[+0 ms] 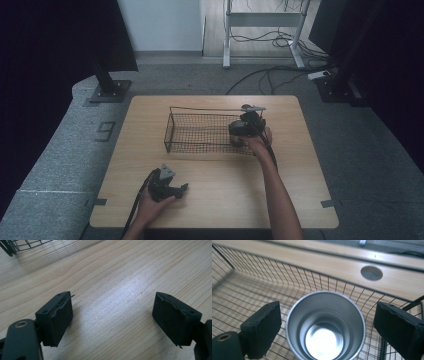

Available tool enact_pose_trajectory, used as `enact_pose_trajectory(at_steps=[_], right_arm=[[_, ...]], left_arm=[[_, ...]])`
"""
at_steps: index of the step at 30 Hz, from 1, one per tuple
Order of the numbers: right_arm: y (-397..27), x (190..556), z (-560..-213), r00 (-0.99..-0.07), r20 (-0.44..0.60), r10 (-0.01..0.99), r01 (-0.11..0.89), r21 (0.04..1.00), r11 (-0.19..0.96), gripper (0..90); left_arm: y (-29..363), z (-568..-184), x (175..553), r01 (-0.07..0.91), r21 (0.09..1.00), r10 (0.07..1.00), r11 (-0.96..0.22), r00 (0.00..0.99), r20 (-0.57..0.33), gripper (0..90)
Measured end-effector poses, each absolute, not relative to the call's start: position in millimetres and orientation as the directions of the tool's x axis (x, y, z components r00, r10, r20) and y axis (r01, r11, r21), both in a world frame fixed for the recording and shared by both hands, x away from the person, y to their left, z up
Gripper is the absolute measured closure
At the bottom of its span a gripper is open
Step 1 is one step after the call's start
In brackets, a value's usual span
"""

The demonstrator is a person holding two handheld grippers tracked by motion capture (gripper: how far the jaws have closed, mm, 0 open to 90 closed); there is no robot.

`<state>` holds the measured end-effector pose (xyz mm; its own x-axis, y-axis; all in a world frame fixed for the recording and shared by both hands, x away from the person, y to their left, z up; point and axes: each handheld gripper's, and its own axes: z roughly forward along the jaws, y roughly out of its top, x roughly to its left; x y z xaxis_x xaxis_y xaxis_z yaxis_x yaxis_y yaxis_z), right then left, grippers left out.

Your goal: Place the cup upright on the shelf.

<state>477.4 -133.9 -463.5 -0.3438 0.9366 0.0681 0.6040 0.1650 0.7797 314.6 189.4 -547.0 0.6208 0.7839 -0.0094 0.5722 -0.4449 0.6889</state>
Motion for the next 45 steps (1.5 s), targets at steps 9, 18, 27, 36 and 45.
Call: enact_pose_trajectory(at_steps=[9, 18, 27, 36, 45], right_arm=[[-145, 449, -449, -0.370, 0.091, 0.925, 0.536, 0.834, 0.132, 11.0], [-164, 405, -453, -0.417, 0.098, 0.903, 0.488, 0.863, 0.131, 13.2], [-181, 362, -466, -0.448, 0.116, 0.886, 0.469, 0.875, 0.122, 14.2], [-195, 324, -500, -0.458, 0.138, 0.878, 0.496, 0.860, 0.124, 15.3], [-197, 311, -522, -0.454, 0.141, 0.880, 0.519, 0.844, 0.133, 16.2]], left_arm=[[189, -547, 315, 0.572, 0.689, 0.784, -0.445, 0.621, -0.009, 16.8], [189, -547, 315, 0.573, 0.689, 0.784, -0.445, 0.620, -0.009, 16.7], [189, -547, 315, 0.572, 0.688, 0.784, -0.445, 0.621, -0.009, 16.8], [189, -547, 315, 0.572, 0.689, 0.784, -0.445, 0.620, -0.009, 16.8], [189, -547, 315, 0.572, 0.689, 0.784, -0.445, 0.621, -0.008, 16.8]])
